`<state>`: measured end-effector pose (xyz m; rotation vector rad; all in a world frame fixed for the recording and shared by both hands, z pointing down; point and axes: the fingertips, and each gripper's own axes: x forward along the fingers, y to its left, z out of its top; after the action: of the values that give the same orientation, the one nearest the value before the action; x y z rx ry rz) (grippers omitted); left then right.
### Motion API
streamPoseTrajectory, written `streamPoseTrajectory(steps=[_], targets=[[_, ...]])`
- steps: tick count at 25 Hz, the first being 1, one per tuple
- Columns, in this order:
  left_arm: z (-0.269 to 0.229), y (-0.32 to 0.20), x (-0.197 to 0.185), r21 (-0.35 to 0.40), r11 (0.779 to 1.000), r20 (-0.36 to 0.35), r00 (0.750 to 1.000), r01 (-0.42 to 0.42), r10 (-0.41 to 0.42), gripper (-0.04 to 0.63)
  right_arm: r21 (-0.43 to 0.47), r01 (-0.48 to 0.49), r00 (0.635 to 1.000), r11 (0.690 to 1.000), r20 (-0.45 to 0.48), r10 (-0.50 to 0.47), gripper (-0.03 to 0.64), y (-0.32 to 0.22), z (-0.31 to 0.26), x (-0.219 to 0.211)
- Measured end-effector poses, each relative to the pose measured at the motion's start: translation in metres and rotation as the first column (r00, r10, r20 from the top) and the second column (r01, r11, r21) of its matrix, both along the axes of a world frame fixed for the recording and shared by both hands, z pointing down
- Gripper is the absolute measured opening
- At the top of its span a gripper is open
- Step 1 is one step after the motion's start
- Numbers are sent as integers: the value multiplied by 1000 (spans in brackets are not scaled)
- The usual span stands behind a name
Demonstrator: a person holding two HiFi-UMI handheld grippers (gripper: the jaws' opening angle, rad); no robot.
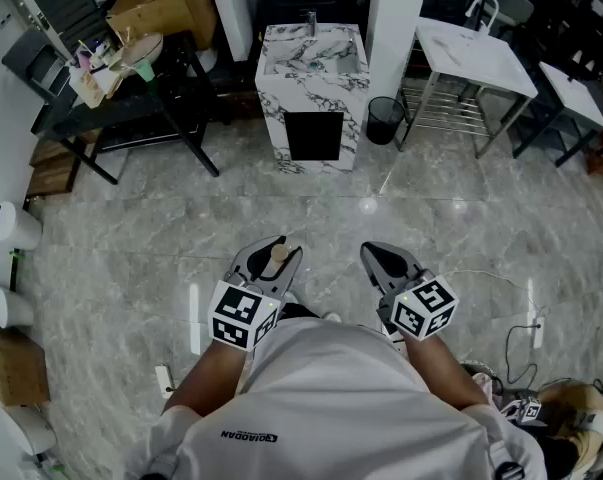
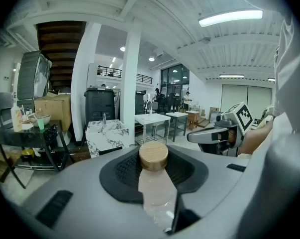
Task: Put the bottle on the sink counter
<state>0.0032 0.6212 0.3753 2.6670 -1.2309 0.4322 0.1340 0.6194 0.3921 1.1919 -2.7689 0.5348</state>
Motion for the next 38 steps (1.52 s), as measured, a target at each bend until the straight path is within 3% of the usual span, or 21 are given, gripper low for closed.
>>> streamPoseTrajectory(steps=[9,14,20,38], targets=[[-1,1,11,10,1000,12,1000,-5,5,137,6,13,1000,1000,-9,-13,40,1,2,9],[-3,-4,12,9,1000,13,1000,-2,1,137,19,22,999,1000,36,-23,40,-2,-5,8],[-1,-9,12,-66,998,-79,997,5,-10,137,49,7,1000,999,29,-9,41,-6,-9,9],[13,-31,8,-81,996,-53,998,24,-29,137,-18,-20,998,1000,53,21,41,-33,9,14]])
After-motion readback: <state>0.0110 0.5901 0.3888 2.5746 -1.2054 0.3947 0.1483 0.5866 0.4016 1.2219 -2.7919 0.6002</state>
